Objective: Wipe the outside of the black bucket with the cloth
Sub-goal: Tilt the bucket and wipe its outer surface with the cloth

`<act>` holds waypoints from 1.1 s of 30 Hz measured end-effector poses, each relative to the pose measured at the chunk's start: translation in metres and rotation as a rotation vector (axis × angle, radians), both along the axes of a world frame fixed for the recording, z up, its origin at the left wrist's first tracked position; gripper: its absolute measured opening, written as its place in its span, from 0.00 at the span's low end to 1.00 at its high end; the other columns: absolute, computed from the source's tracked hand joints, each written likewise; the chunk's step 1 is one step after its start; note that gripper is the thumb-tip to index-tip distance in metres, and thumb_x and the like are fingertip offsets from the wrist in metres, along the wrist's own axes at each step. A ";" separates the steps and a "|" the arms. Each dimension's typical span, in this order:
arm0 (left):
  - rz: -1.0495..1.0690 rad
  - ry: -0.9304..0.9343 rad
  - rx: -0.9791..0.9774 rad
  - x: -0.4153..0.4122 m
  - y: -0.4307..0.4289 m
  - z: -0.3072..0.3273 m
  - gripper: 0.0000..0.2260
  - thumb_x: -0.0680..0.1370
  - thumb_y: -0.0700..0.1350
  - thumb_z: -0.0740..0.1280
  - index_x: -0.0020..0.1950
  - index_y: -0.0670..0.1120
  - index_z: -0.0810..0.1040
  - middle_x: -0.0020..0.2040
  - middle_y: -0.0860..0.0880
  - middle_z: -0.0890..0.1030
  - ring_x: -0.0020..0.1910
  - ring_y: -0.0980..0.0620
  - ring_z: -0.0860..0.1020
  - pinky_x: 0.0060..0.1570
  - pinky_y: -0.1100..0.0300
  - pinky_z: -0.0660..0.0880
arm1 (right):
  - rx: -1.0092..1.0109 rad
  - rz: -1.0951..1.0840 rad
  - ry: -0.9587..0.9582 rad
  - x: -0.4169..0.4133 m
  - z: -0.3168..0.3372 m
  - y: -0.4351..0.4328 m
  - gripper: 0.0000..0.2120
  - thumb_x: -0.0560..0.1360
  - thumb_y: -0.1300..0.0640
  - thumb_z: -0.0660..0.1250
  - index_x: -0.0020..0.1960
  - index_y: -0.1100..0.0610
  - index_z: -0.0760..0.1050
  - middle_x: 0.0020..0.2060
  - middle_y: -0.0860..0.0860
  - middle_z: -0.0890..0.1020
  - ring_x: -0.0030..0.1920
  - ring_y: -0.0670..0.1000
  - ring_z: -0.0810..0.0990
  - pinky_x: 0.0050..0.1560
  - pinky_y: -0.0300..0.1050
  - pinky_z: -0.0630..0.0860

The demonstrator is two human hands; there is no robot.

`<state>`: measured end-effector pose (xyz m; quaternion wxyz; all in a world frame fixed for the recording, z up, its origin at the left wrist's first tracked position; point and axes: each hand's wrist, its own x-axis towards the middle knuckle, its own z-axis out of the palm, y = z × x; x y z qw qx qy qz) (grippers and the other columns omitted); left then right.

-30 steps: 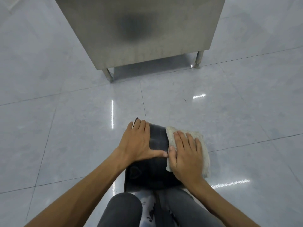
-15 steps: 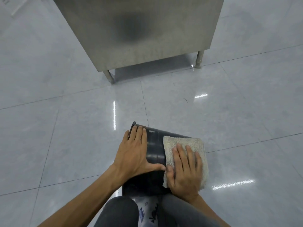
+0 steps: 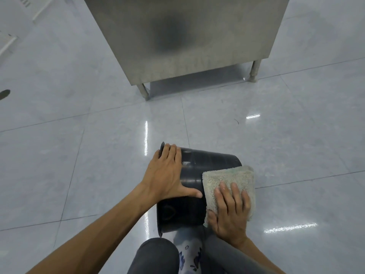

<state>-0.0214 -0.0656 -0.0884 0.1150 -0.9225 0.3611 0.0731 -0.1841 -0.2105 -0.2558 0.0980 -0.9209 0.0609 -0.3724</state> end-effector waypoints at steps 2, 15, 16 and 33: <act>0.001 -0.006 -0.003 0.008 0.004 0.002 0.65 0.57 0.88 0.49 0.74 0.37 0.64 0.71 0.43 0.70 0.69 0.43 0.67 0.71 0.48 0.67 | -0.016 0.012 -0.018 -0.001 -0.015 0.000 0.25 0.84 0.45 0.53 0.73 0.59 0.67 0.75 0.57 0.68 0.79 0.62 0.61 0.75 0.67 0.59; 0.035 -0.023 -0.016 0.018 0.010 -0.008 0.66 0.56 0.89 0.51 0.72 0.36 0.65 0.70 0.41 0.70 0.69 0.42 0.67 0.70 0.43 0.67 | 0.094 0.132 0.182 0.048 0.034 -0.015 0.25 0.86 0.45 0.51 0.78 0.54 0.68 0.77 0.52 0.70 0.78 0.60 0.65 0.76 0.64 0.59; 0.038 -0.013 -0.014 0.016 0.010 -0.008 0.66 0.56 0.88 0.51 0.74 0.35 0.64 0.72 0.40 0.69 0.71 0.41 0.66 0.71 0.42 0.65 | 0.103 0.138 0.211 0.058 0.045 -0.015 0.25 0.86 0.45 0.49 0.77 0.54 0.69 0.76 0.51 0.71 0.78 0.59 0.67 0.76 0.63 0.60; 0.212 -0.032 -0.116 -0.018 0.019 -0.015 0.64 0.62 0.86 0.50 0.78 0.34 0.60 0.79 0.36 0.61 0.80 0.37 0.49 0.77 0.36 0.50 | 0.245 0.030 0.745 0.188 0.110 -0.001 0.27 0.80 0.45 0.45 0.43 0.54 0.80 0.45 0.51 0.85 0.46 0.58 0.79 0.55 0.58 0.68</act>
